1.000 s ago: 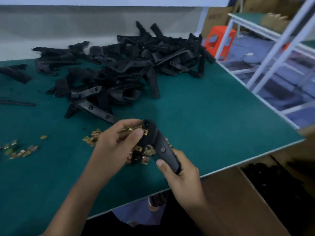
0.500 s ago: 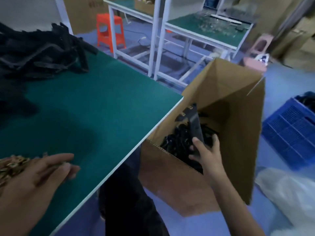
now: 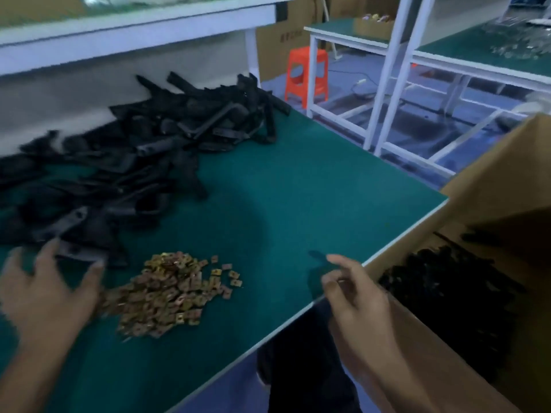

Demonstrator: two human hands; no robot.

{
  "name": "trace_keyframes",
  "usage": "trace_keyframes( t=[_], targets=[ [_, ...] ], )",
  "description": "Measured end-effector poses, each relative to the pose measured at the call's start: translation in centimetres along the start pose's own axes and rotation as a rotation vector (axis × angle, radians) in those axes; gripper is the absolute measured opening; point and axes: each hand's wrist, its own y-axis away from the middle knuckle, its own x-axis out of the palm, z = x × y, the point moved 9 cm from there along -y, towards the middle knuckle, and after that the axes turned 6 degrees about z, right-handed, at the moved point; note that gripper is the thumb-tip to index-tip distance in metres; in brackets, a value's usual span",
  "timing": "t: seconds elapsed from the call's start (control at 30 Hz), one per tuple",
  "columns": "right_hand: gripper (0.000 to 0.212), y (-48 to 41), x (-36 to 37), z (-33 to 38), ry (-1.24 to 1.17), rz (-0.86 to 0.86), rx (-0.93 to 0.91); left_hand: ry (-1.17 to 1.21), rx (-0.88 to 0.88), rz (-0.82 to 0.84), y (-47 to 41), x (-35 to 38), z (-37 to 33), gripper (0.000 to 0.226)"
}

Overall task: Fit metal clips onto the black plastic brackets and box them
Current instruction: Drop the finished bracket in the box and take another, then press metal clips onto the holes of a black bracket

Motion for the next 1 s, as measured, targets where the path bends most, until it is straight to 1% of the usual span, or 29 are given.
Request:
trace_keyframes(
  t=[0.03,0.07,0.13,0.17,0.23,0.27,0.3,0.33,0.4,0.5,0.53,0.6,0.67,0.73,0.77,0.83,0.87,0.93,0.97,1.0],
  targets=[
    [0.026,-0.2,2.4,1.8,-0.024,0.056,-0.057,-0.063,-0.071,-0.003,-1.0,-0.6,1.2,0.091],
    [0.026,-0.5,4.7,3.3,-0.037,0.122,-0.106,-0.092,-0.128,0.053,-1.5,-0.7,1.7,0.095],
    [0.026,-1.1,8.9,5.3,-0.050,0.251,-0.176,-0.107,-0.105,0.178,-2.5,0.2,1.4,0.090],
    [0.027,-1.5,10.6,5.8,-0.054,0.307,-0.194,-0.088,-0.096,0.170,-2.8,0.2,1.4,0.081],
    [0.027,-2.5,13.3,6.2,-0.035,0.376,-0.207,-0.048,-0.094,0.072,-3.2,-0.4,1.9,0.064],
    [0.024,-3.2,14.2,6.2,-0.015,0.395,-0.210,-0.028,-0.111,0.049,-3.4,-0.9,2.3,0.061],
    [0.022,-3.8,15.1,6.3,0.011,0.413,-0.212,-0.028,-0.140,0.066,-3.8,-1.2,3.0,0.064],
    [0.022,-4.6,15.9,6.3,0.043,0.431,-0.215,-0.061,-0.179,0.110,-3.9,-1.0,3.6,0.070],
    [0.025,-6.2,17.2,6.7,0.094,0.452,-0.235,-0.156,-0.202,0.170,-4.0,-0.8,4.3,0.077],
    [0.025,-8.6,18.7,7.6,0.087,0.422,-0.261,-0.287,-0.173,0.121,-4.0,-1.3,4.1,0.080],
    [0.023,-9.4,19.0,8.0,0.073,0.390,-0.280,-0.287,-0.154,0.099,-4.1,-1.4,3.8,0.084],
    [0.022,-11.1,19.6,8.4,0.069,0.334,-0.299,-0.241,-0.129,0.103,-4.9,-1.5,3.3,0.101],
    [0.028,-12.5,20.4,8.0,0.082,0.327,-0.243,-0.192,-0.103,0.179,-6.3,-1.0,3.3,0.117],
    [0.036,-13.2,20.9,7.3,0.099,0.343,-0.188,-0.163,-0.107,0.267,-7.5,-0.7,3.6,0.121],
    [0.039,-13.2,21.1,7.2,0.122,0.351,-0.194,-0.184,-0.108,0.288,-8.1,-0.8,3.6,0.115],
    [0.046,-12.7,21.5,7.4,0.195,0.373,-0.257,-0.271,-0.095,0.267,-9.0,-1.7,3.4,0.096],
    [0.049,-12.3,21.6,7.6,0.231,0.379,-0.297,-0.294,-0.078,0.230,-9.3,-2.5,3.0,0.082],
    [0.055,-11.6,21.7,8.4,0.293,0.357,-0.383,-0.253,-0.015,0.136,-9.3,-4.2,1.3,0.051],
    [0.057,-11.3,21.6,8.9,0.315,0.325,-0.438,-0.210,0.038,0.083,-9.0,-5.0,0.0,0.038],
    [0.060,-10.9,21.4,9.5,0.331,0.288,-0.500,-0.180,0.111,0.030,-8.5,-5.8,-1.6,0.030]
  ],
)
